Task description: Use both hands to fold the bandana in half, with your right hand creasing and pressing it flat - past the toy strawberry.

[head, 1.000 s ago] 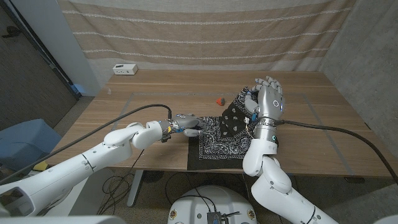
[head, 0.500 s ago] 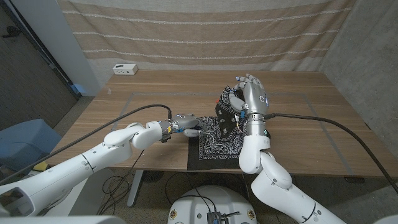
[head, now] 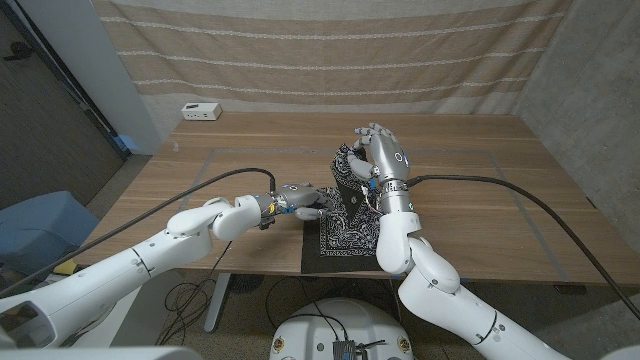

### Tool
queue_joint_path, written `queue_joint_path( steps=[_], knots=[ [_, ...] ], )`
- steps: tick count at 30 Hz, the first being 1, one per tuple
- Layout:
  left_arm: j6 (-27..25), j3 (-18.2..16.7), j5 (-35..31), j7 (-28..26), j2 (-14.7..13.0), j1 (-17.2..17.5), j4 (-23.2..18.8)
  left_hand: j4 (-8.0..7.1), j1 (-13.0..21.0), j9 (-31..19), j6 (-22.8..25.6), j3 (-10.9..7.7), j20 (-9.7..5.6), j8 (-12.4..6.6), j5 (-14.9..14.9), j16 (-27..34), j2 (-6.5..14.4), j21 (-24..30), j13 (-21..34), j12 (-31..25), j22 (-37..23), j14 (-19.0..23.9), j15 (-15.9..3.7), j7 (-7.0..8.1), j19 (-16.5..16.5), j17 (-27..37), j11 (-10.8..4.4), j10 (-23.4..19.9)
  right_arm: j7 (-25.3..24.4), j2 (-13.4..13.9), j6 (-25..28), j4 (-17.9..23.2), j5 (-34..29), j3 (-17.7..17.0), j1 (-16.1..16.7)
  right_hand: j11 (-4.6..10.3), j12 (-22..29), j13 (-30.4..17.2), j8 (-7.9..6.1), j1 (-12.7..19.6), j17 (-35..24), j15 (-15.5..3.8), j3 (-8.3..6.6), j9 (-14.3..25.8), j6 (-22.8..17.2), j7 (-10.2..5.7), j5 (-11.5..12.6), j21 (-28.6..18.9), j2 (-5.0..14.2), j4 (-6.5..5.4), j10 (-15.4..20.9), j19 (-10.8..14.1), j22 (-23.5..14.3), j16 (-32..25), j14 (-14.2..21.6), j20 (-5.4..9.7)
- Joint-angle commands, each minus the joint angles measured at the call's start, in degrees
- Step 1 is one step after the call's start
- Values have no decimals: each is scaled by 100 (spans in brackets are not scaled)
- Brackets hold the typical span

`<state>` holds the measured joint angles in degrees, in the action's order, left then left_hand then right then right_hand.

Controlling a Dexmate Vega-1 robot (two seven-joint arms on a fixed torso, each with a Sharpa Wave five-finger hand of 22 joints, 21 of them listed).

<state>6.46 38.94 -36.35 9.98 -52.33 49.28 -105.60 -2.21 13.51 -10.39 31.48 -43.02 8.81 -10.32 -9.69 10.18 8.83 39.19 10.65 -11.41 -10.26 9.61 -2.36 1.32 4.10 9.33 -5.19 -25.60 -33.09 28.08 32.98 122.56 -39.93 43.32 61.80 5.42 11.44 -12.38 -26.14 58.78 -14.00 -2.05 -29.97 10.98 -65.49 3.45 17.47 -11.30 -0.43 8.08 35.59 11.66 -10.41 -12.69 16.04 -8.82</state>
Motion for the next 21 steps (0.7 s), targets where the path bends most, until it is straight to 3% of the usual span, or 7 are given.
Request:
queue_joint_path(
  steps=[1,3,4,6,10,18,21],
  knots=[
    [16,-87,86,-125,-53,79,-38,61,27,-1,-52,-6,9,6,-8,13,27,-12,9,8,-25,-13,-127,8,-26,19,42,7,412,-187,42,-542,7,268,-415,-2,24,-32,-377,-70,-4,-346,-64,932,-88,22,-49,-29,1,-7,35,40,-11,-21,21,-4],
    [12,-141,137,-181,-81,124,-81,72,29,-1,-95,4,11,18,-6,22,22,-16,9,10,-25,9,-108,19,-29,20,44,17,464,-208,66,-621,21,312,-465,31,32,-31,-363,-87,0,-370,-72,905,-95,21,-82,-34,-18,-2,54,50,-10,-21,23,6],
    [6,-177,169,-222,-98,154,-108,73,26,-1,-105,6,14,17,-5,32,22,-17,10,15,-26,34,-87,17,-35,22,66,33,494,-220,91,-658,17,340,-495,116,26,-30,-346,-100,6,-383,-93,866,-112,22,-126,-36,-29,6,40,52,-9,-21,24,7],
    [-16,-275,211,-377,-143,246,-188,59,-7,-1,-122,16,30,-1,-5,104,13,-28,13,-10,-25,275,56,16,-74,38,135,10,540,-227,144,-730,-29,407,-556,110,28,-29,-337,-106,8,-386,-103,850,-116,8,-144,-41,-31,7,42,61,-9,-21,26,22],
    [-180,-561,200,-839,-271,530,-461,197,47,-4,58,11,72,-70,-3,139,-52,-19,18,-79,-22,545,96,-77,-211,37,211,-158,619,-243,216,-836,-59,498,-652,132,35,-28,-328,-121,12,-399,-133,806,-164,-3,-194,-43,-25,8,59,64,-8,-20,21,29],
    [-834,-1329,142,-1938,-451,1316,-1159,526,174,-4,192,114,101,-83,-26,274,-175,-23,26,-162,-23,1126,136,40,-401,76,199,-444,716,-240,286,-940,-80,624,-768,201,35,-25,-198,-221,-1,-425,-172,666,-73,-109,-361,-42,105,-58,62,46,-8,-46,2,41],
    [-850,-1666,306,-2434,-455,1626,-1330,600,196,-5,262,146,96,-97,-31,322,-192,-15,30,-182,-29,1317,120,56,-472,88,223,-533,760,-240,272,-963,-43,650,-800,227,35,-25,-173,-221,-1,-436,-171,638,-57,-112,-391,-44,148,-61,63,45,-8,-52,-12,53]
  ],
)
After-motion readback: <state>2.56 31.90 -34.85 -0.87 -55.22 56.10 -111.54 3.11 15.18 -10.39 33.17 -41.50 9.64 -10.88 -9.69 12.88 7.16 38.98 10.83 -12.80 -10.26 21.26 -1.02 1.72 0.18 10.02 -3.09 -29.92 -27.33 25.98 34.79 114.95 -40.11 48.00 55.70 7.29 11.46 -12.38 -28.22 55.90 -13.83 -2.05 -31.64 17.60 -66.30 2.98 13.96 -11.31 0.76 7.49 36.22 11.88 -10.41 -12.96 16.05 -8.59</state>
